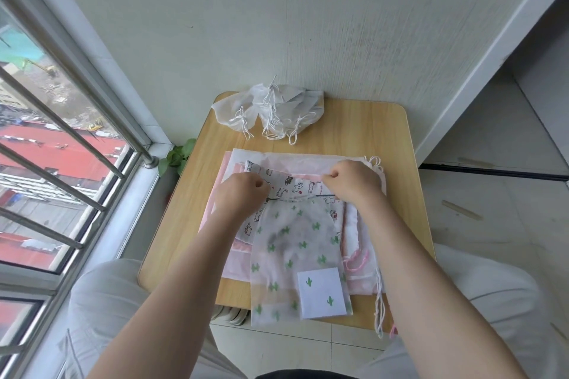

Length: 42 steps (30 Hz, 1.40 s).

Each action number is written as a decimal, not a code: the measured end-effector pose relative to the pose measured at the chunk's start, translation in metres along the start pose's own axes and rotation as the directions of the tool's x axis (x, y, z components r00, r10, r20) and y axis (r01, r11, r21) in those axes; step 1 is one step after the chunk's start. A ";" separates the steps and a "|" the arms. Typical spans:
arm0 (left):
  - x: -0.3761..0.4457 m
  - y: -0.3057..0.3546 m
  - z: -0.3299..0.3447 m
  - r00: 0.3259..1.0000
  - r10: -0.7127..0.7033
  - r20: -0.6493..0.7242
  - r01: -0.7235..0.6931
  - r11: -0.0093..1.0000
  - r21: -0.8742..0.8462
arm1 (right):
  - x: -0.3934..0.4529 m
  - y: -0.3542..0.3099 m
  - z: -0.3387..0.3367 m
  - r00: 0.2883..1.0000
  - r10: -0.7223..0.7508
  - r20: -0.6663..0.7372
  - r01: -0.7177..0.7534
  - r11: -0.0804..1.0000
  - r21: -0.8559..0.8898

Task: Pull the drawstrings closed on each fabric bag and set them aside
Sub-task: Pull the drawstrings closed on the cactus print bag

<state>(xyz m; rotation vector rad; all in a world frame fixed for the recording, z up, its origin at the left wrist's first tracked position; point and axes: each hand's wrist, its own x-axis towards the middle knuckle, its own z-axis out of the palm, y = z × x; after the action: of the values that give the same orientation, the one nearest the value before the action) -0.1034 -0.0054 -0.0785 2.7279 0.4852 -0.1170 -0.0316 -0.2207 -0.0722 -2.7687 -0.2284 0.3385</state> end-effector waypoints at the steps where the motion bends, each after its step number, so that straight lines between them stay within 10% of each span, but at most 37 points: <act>1: -0.001 0.003 0.000 0.999 0.014 0.034 -0.015 0.999 0.040 | -0.001 -0.004 -0.001 0.998 -0.003 0.057 0.004 1.000 -0.031; 13: -0.008 -0.007 0.007 0.986 -0.162 0.047 0.156 0.981 0.113 | -0.008 -0.006 0.013 0.998 0.060 0.020 -0.059 0.998 -0.027; 17: -0.006 -0.005 0.006 0.998 -0.069 0.000 0.068 0.987 0.146 | -0.003 -0.005 0.017 1.000 0.009 -0.015 -0.010 0.999 -0.050; 21: 0.006 -0.002 0.001 0.992 -0.002 -0.123 -0.008 0.996 -0.084 | 0.006 -0.005 0.008 0.999 -0.021 -0.037 0.031 0.956 0.292; 26: 0.007 0.014 0.001 0.906 0.152 -0.394 -0.259 0.937 -0.235 | 0.001 -0.022 -0.001 0.931 -0.159 -0.330 0.304 0.838 0.454; 33: 0.005 0.021 0.015 0.969 -0.136 0.208 0.164 0.979 -0.124 | -0.004 -0.016 0.021 0.965 -0.021 0.260 -0.022 0.986 0.164; 39: 0.001 0.037 0.019 0.968 -0.068 0.241 0.172 0.879 -0.445 | 0.001 -0.019 0.038 0.982 -0.066 0.175 -0.009 0.918 0.397; 42: -0.001 0.038 0.018 0.960 -0.047 0.278 0.254 0.572 -0.780 | 0.001 -0.019 0.040 0.981 -0.102 0.164 0.017 0.891 0.454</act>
<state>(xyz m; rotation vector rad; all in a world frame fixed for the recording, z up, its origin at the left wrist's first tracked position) -0.0910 -0.0453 -0.0821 1.7216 0.5343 -0.1931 -0.0432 -0.1901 -0.1017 -2.2669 -0.2446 0.5558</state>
